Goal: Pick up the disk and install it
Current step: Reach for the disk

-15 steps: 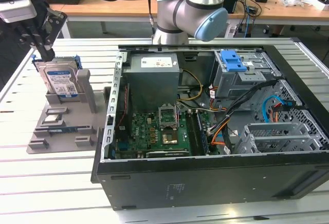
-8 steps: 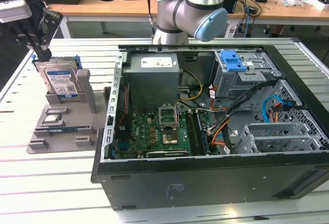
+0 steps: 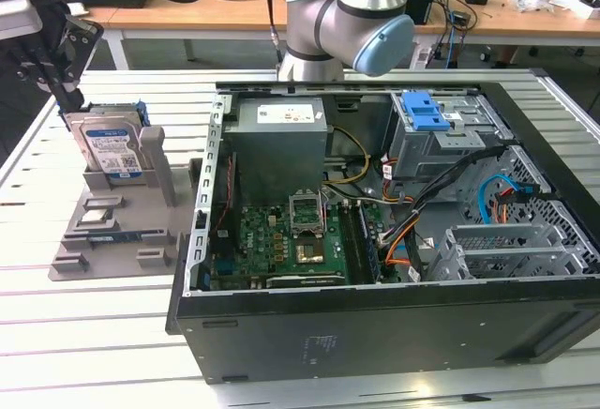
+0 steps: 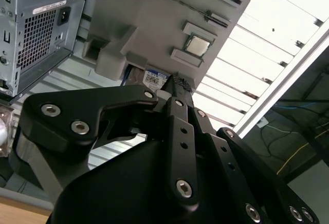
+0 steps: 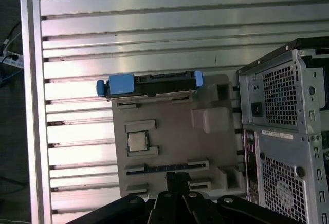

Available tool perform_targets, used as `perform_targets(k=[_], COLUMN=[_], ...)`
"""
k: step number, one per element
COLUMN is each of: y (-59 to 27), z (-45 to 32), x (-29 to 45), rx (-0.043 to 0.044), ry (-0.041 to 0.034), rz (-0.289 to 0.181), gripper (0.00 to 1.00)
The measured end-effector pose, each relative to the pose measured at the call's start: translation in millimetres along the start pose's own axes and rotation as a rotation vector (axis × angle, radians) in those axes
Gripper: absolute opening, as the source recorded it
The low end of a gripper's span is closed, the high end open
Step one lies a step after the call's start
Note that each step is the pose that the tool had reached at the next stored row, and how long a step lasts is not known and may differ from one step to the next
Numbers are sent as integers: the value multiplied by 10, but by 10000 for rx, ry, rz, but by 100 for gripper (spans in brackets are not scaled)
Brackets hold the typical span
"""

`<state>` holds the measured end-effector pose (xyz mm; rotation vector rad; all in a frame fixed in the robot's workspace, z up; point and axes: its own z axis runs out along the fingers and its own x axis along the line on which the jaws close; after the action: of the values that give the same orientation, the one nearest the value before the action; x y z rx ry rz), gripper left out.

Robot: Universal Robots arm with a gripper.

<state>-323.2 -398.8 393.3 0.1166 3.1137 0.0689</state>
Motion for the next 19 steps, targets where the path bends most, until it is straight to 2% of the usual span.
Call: perform_targets(k=[19], y=[-18], z=[-6], x=[235], rx=[0], ry=[0], rz=[-1], gripper=[11])
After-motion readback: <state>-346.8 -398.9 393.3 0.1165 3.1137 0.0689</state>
